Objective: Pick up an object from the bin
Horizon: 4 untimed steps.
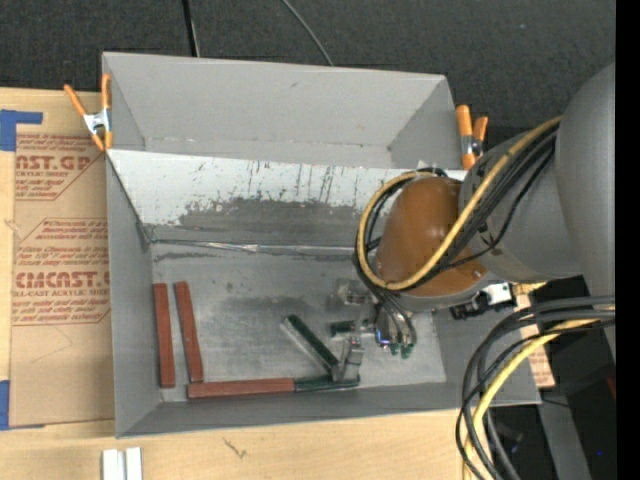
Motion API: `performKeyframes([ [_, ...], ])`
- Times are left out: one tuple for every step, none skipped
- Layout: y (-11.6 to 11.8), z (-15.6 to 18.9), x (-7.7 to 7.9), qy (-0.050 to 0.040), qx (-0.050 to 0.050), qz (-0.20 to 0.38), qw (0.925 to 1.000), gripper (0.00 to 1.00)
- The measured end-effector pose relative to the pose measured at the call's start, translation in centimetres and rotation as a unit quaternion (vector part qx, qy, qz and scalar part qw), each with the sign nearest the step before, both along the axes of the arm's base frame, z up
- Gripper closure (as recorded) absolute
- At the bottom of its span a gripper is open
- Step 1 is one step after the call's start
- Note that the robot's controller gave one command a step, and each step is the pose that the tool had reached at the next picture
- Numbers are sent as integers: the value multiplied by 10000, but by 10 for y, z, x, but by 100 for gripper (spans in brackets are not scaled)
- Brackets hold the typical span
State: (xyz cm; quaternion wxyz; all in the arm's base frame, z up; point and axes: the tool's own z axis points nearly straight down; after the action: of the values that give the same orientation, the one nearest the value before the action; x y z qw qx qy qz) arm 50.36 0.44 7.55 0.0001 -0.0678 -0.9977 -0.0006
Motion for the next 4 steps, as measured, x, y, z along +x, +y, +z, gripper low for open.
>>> performKeyframes([
  [47,1,74,-1,8,136,9999,100],
  [45,0,75,-18,0,130,9999,0],
  [45,0,75,-17,0,129,9999,0],
  [61,-2,61,-28,-16,663,9978,0],
])
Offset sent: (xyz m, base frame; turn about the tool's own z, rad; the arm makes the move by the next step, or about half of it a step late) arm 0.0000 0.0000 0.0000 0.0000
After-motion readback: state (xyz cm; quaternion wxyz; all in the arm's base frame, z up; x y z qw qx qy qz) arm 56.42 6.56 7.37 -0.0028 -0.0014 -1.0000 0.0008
